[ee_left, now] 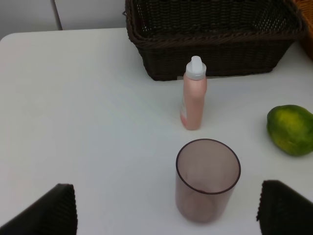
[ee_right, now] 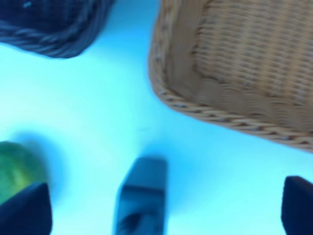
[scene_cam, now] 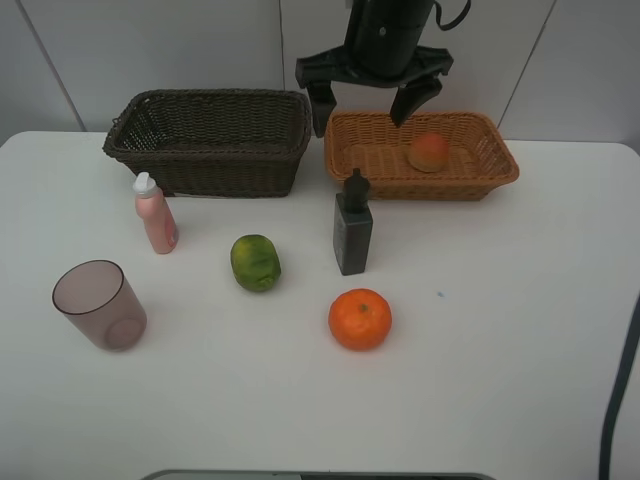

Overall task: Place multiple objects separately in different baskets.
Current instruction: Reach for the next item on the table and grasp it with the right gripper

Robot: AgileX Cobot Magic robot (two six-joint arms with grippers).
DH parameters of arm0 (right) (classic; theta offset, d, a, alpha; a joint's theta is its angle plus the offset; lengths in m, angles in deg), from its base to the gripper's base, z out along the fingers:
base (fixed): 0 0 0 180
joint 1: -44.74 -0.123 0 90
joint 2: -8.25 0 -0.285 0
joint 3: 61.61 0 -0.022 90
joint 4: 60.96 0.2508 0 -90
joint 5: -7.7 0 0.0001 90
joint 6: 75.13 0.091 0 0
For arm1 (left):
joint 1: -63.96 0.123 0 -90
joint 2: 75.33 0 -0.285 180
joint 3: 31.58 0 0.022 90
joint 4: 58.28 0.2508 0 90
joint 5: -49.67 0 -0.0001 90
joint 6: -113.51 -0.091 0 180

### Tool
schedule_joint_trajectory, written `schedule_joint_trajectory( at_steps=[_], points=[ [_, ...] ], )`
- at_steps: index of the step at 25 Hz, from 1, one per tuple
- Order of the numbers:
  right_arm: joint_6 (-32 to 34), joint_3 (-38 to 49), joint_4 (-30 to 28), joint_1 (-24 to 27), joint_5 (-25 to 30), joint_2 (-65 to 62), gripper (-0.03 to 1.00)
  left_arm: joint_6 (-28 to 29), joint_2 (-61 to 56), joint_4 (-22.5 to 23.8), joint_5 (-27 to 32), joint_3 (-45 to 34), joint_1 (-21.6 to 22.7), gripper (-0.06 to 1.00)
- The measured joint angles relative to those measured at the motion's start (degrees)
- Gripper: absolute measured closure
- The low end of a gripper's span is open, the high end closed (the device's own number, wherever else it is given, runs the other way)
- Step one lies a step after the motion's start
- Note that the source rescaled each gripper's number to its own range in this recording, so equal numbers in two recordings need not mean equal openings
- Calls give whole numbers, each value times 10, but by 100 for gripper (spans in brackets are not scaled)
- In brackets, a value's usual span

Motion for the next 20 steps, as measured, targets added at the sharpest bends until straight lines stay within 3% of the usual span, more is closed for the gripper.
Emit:
schedule_joint_trajectory(
  at_steps=[10, 20],
  points=[
    [70, 3, -23, -42, 0, 0, -3, 0, 0, 0, 0, 0, 0, -1],
    [82, 95, -13, -44, 1, 0, -3, 0, 0, 0, 0, 0, 0, -1]
  ],
)
